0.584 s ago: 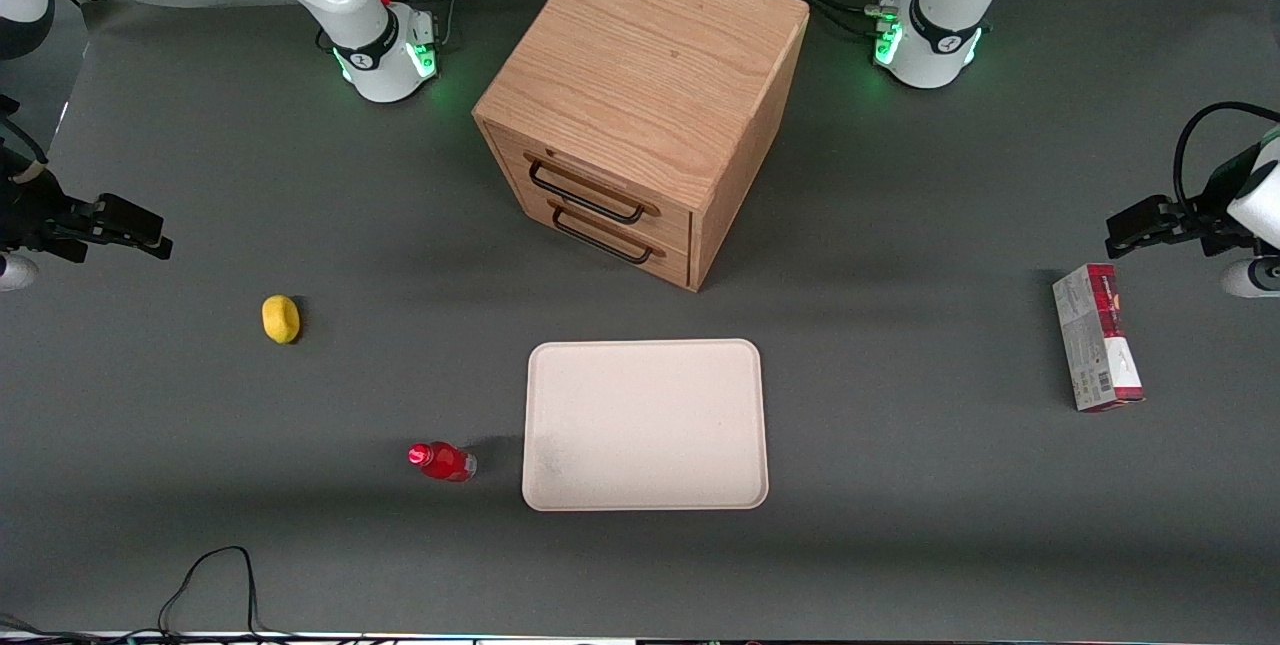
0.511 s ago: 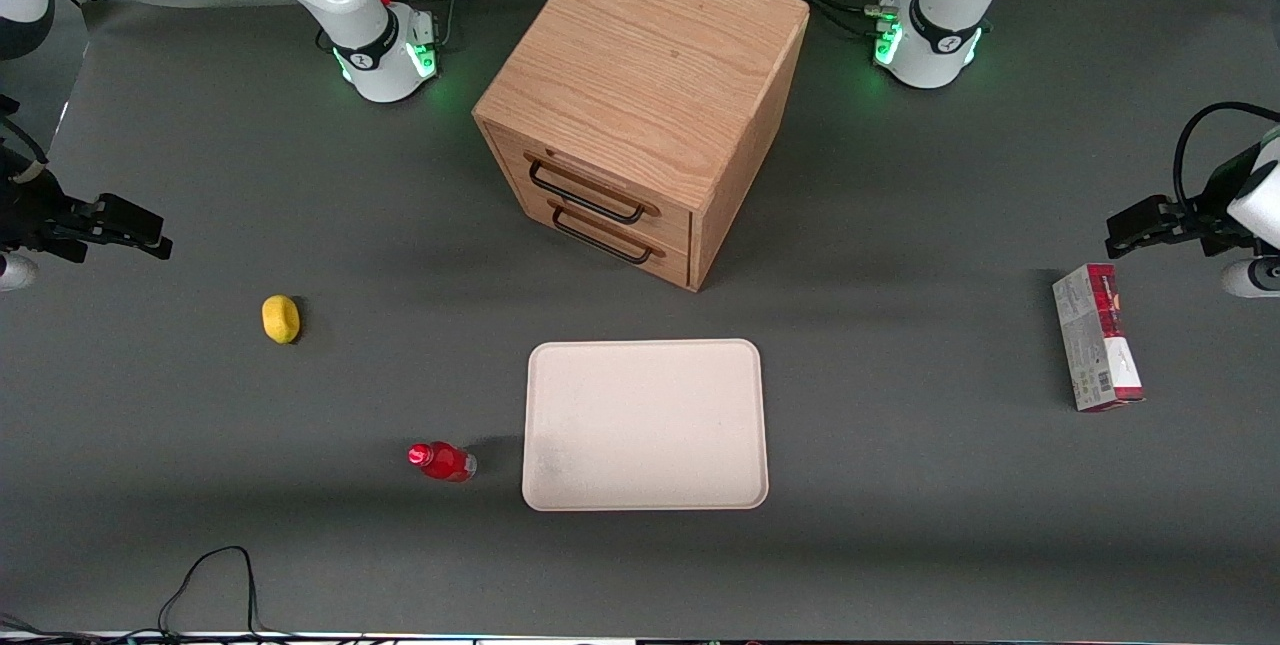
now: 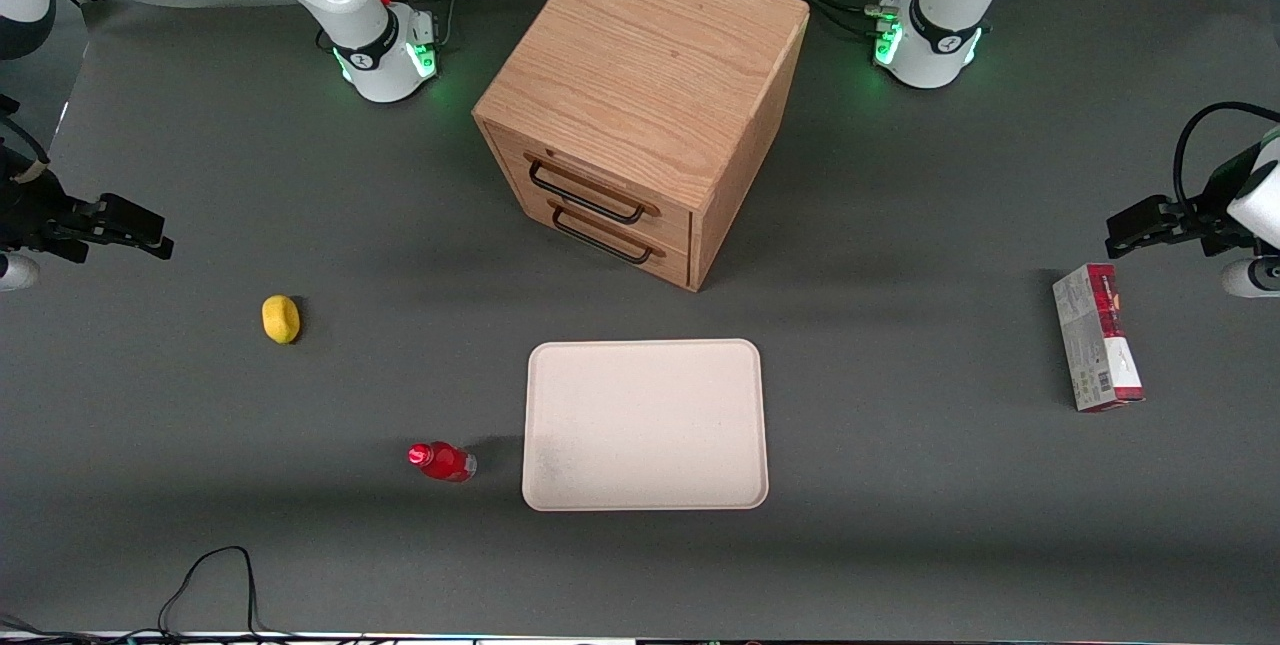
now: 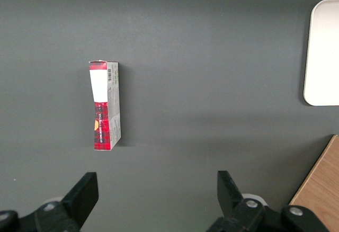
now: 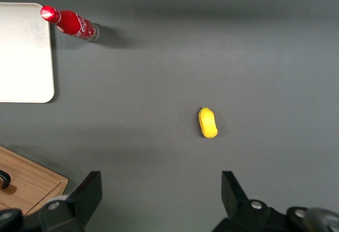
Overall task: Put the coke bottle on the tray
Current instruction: 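Move the open right gripper down over the red Coca-Cola bottle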
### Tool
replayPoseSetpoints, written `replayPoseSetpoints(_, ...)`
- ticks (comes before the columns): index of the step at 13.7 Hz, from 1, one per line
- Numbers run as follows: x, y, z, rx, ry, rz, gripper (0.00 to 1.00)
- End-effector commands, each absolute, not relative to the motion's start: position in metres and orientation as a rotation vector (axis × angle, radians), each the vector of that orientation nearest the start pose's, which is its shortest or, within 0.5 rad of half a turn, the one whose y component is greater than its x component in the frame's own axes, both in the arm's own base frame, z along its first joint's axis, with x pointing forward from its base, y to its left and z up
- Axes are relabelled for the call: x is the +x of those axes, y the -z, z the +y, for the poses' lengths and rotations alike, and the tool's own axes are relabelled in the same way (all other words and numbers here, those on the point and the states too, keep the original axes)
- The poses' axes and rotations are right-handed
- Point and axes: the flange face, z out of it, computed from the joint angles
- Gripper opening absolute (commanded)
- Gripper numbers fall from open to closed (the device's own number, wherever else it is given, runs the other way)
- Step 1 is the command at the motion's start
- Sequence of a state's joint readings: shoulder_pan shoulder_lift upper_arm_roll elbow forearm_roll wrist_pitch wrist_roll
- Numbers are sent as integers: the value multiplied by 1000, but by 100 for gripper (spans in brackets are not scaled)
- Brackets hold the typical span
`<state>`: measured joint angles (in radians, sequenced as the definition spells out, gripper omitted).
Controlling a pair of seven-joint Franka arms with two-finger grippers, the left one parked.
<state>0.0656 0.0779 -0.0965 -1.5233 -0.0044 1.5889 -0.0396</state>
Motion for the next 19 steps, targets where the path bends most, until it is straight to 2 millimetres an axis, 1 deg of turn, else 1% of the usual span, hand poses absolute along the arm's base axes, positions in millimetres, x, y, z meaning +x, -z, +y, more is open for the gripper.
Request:
replayPoseSetpoints(1, 607, -603, 24, -3161, 7, -14, 100)
replayPoseSetpoints(3, 630, -598, 65, -3169, 37, -53, 100)
replayPoseSetpoints(4, 642, -599, 95, -3171, 68, -102, 100)
replayPoseSetpoints(6, 663, -598, 129, -3167, 121, -156, 100)
replayPoseSetpoints(7, 669, -597, 151, -3160, 148, -204, 100)
replayPoseSetpoints(9, 680, -594, 182, -3131, 193, -274, 100)
replayPoseSetpoints(10, 685, -589, 190, -3118, 207, -293, 100)
replayPoseSetpoints(11, 690, -581, 194, -3114, 206, -299, 100)
replayPoseSetpoints(12, 692, -577, 197, -3111, 210, -303, 100)
replayPoseSetpoints(13, 694, -578, 196, -3109, 226, -301, 100)
replayPoseSetpoints(14, 696, -573, 197, -3111, 220, -304, 100)
replayPoseSetpoints(15, 701, -558, 195, -3119, 188, -296, 100)
replayPoseSetpoints(17, 708, -536, 193, -3128, 141, -290, 100)
replayPoseSetpoints(19, 714, -513, 195, -3133, 100, -293, 100)
